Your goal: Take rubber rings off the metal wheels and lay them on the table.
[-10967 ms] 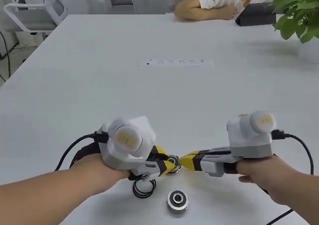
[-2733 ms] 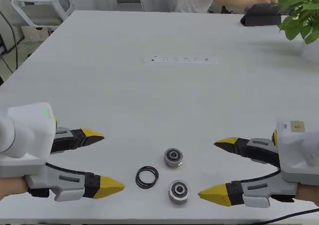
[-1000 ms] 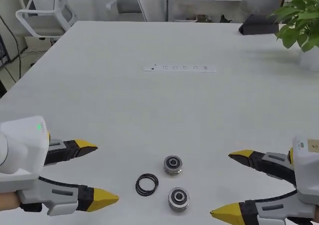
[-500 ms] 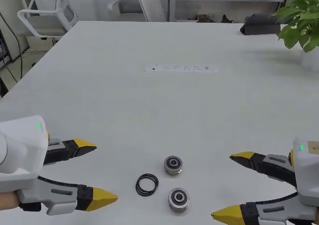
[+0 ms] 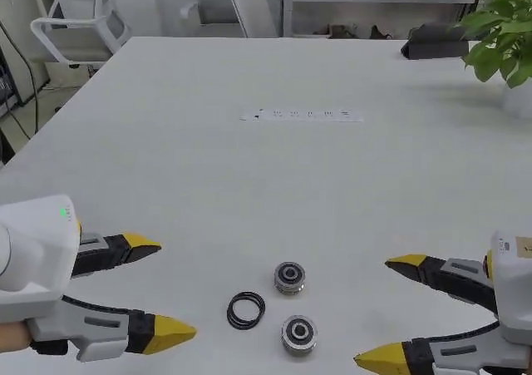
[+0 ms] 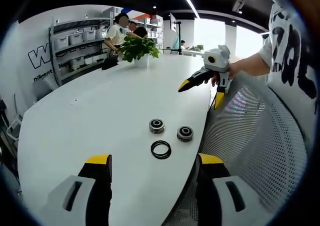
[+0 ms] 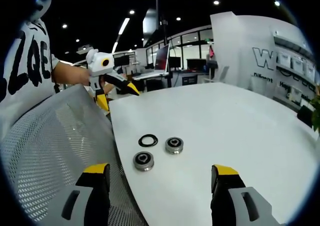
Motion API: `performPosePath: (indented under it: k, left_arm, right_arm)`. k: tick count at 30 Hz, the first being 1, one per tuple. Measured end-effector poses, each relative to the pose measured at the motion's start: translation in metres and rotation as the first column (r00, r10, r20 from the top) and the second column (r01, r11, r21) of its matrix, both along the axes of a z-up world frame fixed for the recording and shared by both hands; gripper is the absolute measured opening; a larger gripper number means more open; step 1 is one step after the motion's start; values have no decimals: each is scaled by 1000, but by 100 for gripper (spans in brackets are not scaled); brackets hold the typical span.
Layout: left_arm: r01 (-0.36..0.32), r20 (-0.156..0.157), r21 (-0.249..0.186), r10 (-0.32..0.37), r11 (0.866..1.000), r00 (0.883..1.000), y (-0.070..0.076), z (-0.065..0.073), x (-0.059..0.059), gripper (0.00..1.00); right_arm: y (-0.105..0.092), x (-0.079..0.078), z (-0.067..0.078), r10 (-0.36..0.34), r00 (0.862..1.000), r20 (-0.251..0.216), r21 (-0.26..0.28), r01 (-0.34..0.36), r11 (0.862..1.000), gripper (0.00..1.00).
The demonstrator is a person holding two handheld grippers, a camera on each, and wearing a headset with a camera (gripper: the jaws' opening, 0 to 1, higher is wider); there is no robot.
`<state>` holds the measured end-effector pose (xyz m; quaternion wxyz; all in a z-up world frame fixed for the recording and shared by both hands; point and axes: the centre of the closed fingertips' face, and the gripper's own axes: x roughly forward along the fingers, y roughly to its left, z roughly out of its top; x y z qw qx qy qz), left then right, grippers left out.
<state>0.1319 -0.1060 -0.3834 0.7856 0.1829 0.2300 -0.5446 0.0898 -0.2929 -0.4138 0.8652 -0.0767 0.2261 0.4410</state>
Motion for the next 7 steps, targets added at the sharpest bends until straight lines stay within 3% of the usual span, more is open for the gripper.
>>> performPosePath:
  k: [7]
  left_arm:
    - [0,-1,2,0,1000,1000,0,0,-1,66]
  right_arm:
    - [0,0,-1,3,1000,-2,-2,-3,1000,83]
